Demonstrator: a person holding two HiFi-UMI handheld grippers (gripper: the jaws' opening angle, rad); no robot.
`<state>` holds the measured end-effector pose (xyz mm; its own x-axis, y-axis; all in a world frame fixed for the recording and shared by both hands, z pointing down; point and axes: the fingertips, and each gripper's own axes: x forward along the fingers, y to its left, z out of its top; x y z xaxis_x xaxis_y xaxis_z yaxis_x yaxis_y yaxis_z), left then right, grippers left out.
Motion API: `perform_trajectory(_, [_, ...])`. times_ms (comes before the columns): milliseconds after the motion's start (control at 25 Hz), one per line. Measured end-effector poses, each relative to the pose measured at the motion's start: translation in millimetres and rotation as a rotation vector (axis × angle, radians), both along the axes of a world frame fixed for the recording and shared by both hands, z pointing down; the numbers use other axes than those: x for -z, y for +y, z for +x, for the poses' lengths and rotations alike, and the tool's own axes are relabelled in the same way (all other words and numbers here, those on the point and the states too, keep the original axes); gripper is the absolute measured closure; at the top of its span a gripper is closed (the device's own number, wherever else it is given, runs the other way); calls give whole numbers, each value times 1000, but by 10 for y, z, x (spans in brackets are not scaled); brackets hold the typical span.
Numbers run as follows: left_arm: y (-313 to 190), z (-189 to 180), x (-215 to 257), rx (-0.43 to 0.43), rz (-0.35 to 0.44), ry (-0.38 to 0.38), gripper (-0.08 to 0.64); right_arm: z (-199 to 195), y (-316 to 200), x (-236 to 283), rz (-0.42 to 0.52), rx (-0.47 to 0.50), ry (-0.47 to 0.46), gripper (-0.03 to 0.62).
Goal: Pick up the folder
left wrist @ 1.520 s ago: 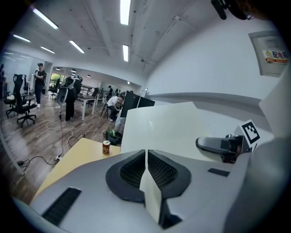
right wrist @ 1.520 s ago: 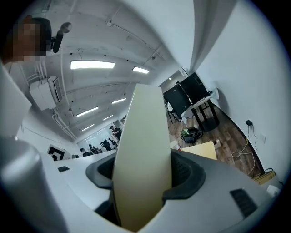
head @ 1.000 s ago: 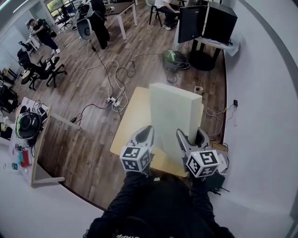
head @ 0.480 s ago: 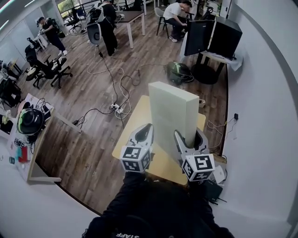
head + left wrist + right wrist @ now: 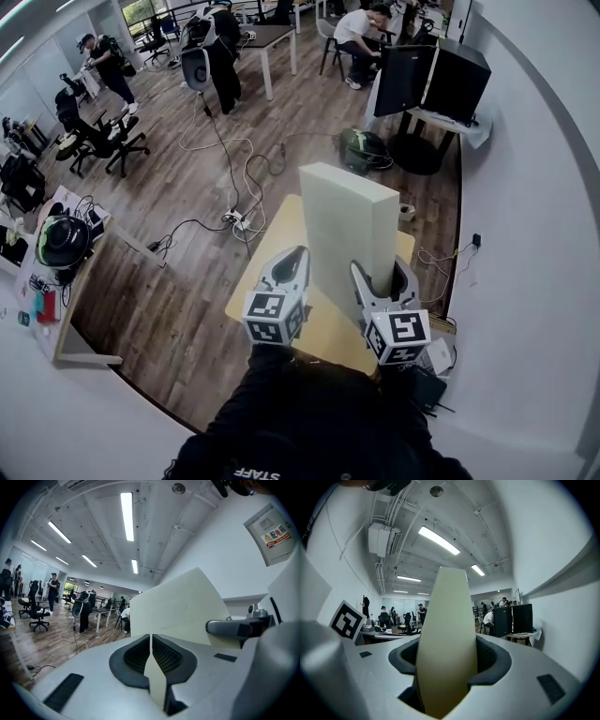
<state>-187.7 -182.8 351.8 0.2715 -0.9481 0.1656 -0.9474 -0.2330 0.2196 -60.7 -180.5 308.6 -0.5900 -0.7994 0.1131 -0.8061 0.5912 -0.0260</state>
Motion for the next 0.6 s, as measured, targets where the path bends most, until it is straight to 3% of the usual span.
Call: perform_trajectory(600, [-33, 71, -42, 17, -15, -8, 515, 60, -54, -66, -7, 12, 1, 302])
